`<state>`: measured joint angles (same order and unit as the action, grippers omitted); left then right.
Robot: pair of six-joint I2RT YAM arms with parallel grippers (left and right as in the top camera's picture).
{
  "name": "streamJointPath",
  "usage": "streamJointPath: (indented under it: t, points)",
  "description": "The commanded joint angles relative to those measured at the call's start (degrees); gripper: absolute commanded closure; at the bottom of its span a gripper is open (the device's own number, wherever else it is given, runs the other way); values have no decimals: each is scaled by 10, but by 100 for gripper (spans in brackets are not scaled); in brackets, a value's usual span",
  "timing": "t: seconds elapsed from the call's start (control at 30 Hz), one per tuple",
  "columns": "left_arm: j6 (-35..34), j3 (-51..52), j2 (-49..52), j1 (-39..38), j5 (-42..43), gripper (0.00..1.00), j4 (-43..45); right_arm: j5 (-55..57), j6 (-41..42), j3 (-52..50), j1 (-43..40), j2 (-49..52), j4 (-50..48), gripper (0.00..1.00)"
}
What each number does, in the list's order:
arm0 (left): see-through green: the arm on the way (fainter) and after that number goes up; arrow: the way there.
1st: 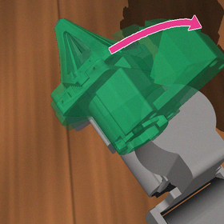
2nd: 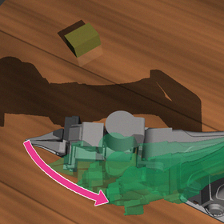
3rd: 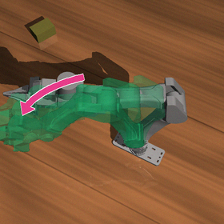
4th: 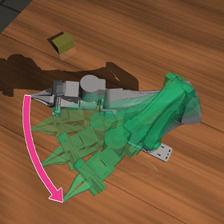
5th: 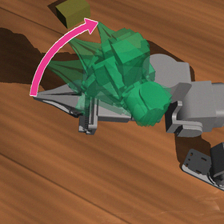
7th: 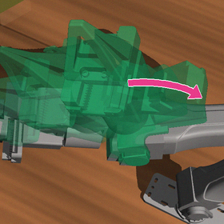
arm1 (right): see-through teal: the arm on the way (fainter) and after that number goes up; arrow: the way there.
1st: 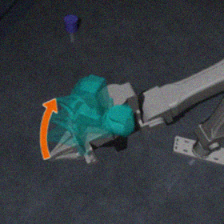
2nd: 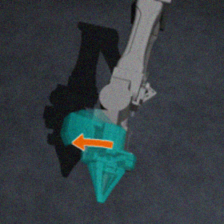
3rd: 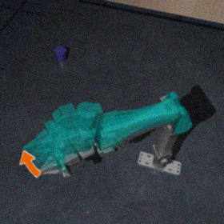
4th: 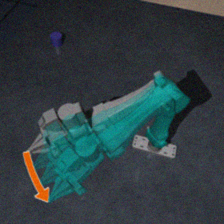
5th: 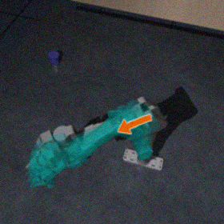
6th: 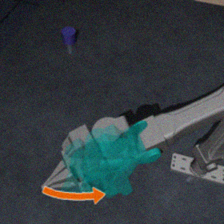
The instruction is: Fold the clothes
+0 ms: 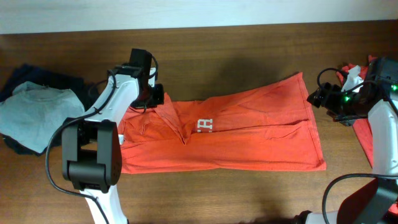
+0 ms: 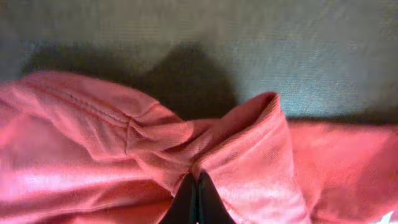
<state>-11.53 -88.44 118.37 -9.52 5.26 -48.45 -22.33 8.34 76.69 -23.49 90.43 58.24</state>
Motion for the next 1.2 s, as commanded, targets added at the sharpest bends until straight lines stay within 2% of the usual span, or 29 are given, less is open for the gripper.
streamJointPath:
  t: [0.0, 0.2, 0.33, 0.53, 0.77, 1.17]
  points:
    - [5, -61, -9, 8, -6, 100, -51, 5, -6, 7, -2, -7, 0, 19]
    - [5, -169, -44, 10, -6, 100, -221, 5, -6, 7, -2, -7, 0, 19]
    - [-21, -172, -48, 10, -5, 100, -317, 5, -6, 7, -2, -7, 0, 19]
    - [-21, -172, -48, 10, -2, 100, -406, 5, -6, 7, -2, -7, -1, 19]
    - [-21, -172, -48, 10, -1, 99, -480, 5, -6, 7, -2, -7, -1, 19]
    - [-21, -162, -48, -7, 30, 99, -483, 5, -6, 7, -2, -7, 0, 19]
